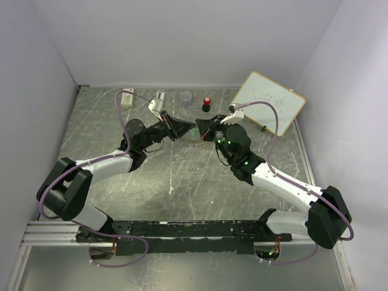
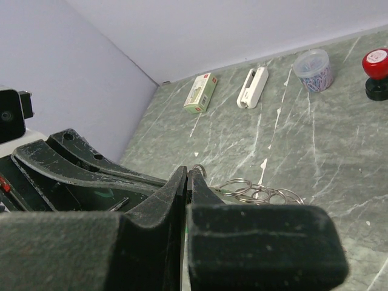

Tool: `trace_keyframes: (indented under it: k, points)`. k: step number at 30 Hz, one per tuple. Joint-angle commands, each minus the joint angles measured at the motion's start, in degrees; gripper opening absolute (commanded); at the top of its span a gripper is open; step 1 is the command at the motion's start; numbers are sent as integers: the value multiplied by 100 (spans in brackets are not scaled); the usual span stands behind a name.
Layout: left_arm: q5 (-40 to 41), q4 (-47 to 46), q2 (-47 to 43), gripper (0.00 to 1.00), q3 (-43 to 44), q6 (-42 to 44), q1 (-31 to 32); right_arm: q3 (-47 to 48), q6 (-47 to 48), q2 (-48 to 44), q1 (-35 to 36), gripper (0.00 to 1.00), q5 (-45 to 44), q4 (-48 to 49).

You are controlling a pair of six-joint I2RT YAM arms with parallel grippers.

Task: Put the keys on the keyring

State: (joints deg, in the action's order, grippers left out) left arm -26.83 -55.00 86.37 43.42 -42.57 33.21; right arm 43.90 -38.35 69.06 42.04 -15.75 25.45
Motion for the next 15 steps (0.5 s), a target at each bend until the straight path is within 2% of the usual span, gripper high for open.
trace_keyframes:
  k: [1, 15]
  points:
    - [133, -204, 80, 7, 167, -115, -22, -12, 37, -207, -21, 0, 63, 388]
    - [53, -143, 71, 7, 199, -182, -157, -40, 86, -268, -16, 0, 115, 401]
